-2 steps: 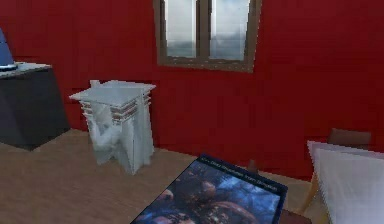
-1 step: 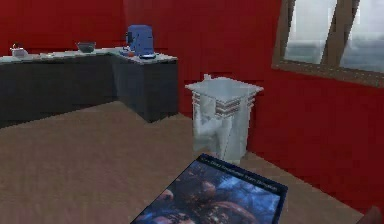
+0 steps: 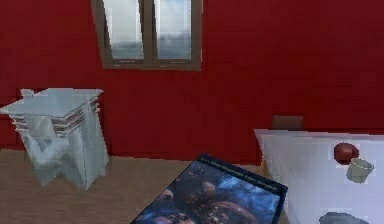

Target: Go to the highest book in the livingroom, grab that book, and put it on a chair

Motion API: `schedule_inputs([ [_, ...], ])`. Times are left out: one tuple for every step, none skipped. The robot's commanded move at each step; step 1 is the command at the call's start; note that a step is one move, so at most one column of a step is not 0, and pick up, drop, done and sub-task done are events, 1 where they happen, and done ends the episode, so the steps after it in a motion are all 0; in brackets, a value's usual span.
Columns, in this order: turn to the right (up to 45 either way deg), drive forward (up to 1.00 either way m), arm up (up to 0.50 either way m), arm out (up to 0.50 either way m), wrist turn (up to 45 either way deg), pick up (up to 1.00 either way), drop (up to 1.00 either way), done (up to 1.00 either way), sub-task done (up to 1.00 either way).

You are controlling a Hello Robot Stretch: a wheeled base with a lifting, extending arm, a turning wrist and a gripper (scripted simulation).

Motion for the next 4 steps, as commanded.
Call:
schedule_inputs([
  [24.0, 0.00, 0.00, 0.00, 0.0, 0.00, 0.00, 0.00, 0.00],
  [-45.0, 0.00, 0.00, 0.00, 0.0, 0.00, 0.00, 0.00, 0.00],
  [-15.0, 0.00, 0.00, 0.00, 0.0, 0.00, 0.00, 0.00, 0.00],
  [0.0, 0.00, 0.00, 0.48, 0.0, 0.00, 0.00, 0.00, 0.00],
])
